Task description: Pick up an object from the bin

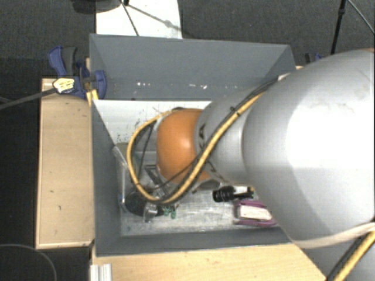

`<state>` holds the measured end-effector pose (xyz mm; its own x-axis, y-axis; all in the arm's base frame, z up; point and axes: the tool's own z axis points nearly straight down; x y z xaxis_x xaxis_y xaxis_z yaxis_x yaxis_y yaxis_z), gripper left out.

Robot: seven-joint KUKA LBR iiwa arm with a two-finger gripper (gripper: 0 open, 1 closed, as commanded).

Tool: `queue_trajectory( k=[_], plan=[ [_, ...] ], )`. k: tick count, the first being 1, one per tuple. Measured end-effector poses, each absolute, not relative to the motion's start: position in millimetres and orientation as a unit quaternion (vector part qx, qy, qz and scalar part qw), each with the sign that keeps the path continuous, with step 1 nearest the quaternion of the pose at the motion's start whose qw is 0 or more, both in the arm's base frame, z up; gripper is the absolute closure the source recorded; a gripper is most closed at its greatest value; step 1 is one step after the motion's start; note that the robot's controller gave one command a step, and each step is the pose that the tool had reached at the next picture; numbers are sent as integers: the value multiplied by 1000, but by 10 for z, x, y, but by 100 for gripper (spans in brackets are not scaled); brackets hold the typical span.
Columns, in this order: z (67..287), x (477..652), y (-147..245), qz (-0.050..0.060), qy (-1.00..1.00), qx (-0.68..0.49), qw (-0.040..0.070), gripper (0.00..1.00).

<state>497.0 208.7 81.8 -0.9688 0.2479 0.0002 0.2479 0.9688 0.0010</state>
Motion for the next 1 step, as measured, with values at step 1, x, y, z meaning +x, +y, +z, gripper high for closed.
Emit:
queue_trajectory(
  k=[1],
  plan=[
    [2139, 5213, 1797, -1, -995, -103, -4, 100]
  ],
)
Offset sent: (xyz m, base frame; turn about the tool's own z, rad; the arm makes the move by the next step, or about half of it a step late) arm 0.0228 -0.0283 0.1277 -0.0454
